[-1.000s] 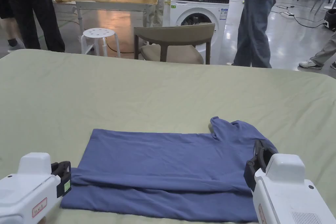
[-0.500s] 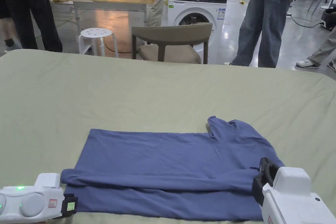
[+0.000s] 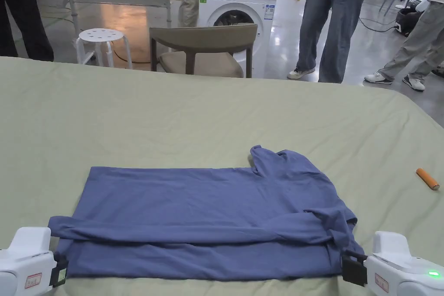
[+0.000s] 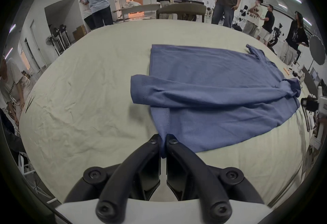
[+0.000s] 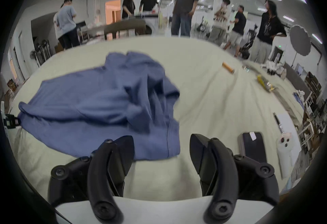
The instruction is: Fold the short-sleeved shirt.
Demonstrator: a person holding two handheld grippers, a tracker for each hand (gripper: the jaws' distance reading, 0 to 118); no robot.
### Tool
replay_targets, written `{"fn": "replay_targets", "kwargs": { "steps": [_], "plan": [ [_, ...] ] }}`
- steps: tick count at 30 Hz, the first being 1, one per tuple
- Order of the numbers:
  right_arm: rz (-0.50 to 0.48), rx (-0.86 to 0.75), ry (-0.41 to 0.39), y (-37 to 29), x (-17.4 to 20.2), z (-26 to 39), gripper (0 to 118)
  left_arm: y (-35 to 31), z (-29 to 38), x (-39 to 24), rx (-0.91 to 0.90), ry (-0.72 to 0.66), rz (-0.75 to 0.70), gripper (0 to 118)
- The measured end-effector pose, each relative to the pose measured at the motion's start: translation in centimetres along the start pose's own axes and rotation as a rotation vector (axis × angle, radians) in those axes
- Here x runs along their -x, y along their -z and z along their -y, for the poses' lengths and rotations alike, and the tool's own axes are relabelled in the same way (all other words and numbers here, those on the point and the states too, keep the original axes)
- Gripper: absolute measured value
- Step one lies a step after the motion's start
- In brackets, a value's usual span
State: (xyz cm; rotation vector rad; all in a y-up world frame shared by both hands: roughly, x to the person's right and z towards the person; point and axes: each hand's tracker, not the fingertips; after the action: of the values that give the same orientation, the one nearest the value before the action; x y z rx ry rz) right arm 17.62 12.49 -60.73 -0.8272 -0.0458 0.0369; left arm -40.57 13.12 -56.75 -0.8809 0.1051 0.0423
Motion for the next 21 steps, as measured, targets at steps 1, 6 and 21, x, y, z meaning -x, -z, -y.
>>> {"fn": "replay_targets", "kwargs": {
  "steps": [1,6,21],
  "plan": [
    [-0.015,0.033,-0.007,0.9,0.0,0.2,69,-0.3,0.1,0.0,-0.008,-0.003,0.003,1],
    [-0.059,0.054,-0.031,2.4,1.1,0.7,38,-0.1,0.3,0.5,-0.019,0.003,0.004,1],
    [-0.070,-0.050,-0.070,-9.5,0.6,0.2,6,-6.6,1.1,2.3,-0.087,0.009,0.004,0]
  ]
}}
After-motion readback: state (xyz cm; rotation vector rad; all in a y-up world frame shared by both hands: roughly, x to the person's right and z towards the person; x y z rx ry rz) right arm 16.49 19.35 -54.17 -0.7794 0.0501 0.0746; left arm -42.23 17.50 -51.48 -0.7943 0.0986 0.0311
